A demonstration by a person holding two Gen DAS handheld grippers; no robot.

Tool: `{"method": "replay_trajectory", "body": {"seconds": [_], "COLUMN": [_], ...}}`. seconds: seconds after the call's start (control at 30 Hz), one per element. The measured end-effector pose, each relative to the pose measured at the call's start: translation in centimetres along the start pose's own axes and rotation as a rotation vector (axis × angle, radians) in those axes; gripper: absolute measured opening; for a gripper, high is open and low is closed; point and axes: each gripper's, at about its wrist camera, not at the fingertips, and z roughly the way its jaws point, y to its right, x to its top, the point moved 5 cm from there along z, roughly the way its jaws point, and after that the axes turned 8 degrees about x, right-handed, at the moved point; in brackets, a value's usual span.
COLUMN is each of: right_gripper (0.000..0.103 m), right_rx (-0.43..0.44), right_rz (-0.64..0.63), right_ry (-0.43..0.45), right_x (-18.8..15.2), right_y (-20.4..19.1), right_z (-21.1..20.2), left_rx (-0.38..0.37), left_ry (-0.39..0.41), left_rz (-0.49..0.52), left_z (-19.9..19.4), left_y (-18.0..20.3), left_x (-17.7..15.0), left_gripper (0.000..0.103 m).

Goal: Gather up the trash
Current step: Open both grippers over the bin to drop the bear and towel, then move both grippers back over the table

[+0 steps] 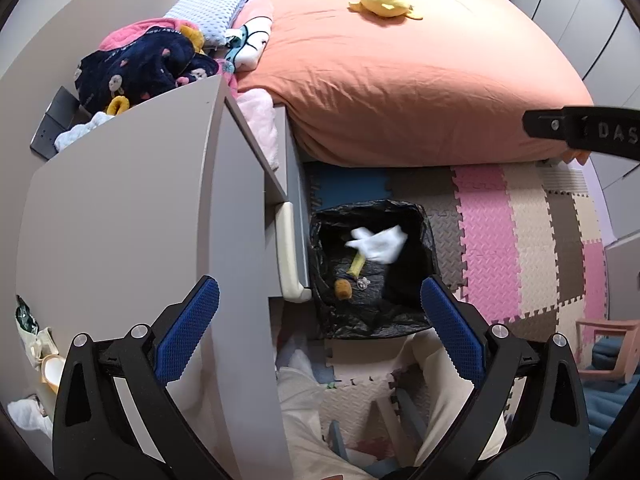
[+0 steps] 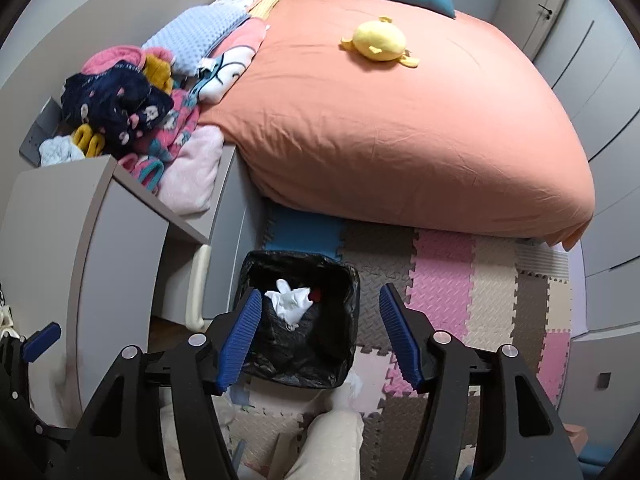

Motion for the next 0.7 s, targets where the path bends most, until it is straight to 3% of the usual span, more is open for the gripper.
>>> {"method": "replay_trajectory", "body": {"seconds": [0.7], "right_gripper": [0.063], "right_rx": [0.036], "right_rz": [-0.013], "right_ry": [0.055], "right_x": [-1.1], "right_y": [-2.2], "right_z": [-2.8], "left_rx": [0.004], "left_ry": [0.044], "left_rz": [-0.053], "left_z": [-2.7], "left_y": [-2.6], "left_x": [-2.2], "left_gripper": [0.098]}}
